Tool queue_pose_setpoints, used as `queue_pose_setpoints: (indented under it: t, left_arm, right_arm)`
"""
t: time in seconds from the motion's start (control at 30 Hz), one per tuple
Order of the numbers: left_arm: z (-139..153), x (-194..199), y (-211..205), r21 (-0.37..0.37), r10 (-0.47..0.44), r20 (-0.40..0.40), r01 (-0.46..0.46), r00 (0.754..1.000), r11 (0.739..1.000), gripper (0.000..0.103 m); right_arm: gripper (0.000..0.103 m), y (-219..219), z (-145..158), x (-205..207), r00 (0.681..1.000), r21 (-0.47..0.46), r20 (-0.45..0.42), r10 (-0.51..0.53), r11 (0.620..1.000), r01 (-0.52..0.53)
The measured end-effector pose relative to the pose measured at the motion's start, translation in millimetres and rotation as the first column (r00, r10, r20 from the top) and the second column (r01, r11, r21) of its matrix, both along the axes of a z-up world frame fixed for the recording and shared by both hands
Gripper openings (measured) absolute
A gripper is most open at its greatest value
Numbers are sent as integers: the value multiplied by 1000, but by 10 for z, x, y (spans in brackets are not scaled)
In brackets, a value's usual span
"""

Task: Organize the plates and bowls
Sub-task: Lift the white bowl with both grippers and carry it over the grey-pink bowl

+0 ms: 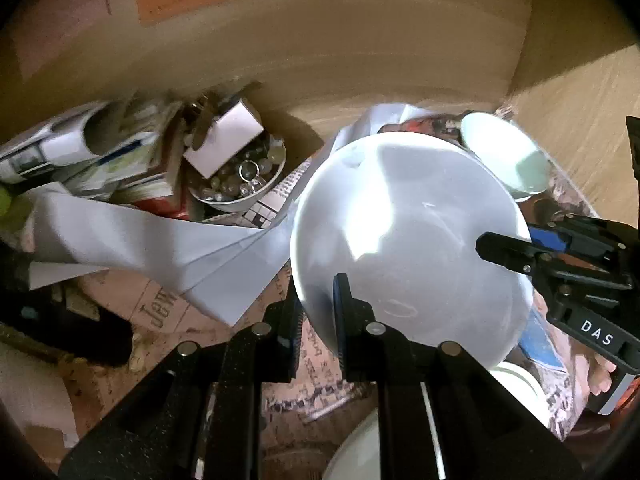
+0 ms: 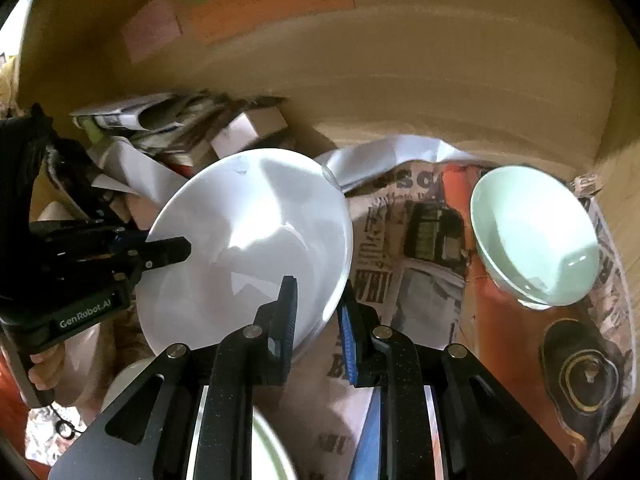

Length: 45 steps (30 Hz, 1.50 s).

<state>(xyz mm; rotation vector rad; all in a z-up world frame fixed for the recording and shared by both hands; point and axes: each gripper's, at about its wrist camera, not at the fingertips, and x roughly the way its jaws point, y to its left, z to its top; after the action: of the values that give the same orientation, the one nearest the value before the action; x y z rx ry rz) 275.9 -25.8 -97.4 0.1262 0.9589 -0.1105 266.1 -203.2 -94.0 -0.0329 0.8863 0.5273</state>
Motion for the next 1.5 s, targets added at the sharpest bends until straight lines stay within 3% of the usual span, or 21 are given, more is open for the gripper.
queue_pose_setpoints:
  t: [0.7, 1.5]
  left_arm:
    - [386, -986, 374, -59, 67, 129, -60, 989, 996, 14]
    - [307, -2010, 1178, -87, 250, 155, -238, 956, 967, 14]
  right_arm:
    - [18, 396, 346, -713, 993, 15, 98, 72, 997, -73]
    - [18, 1189, 183, -1285, 964, 23, 71, 256, 966, -258]
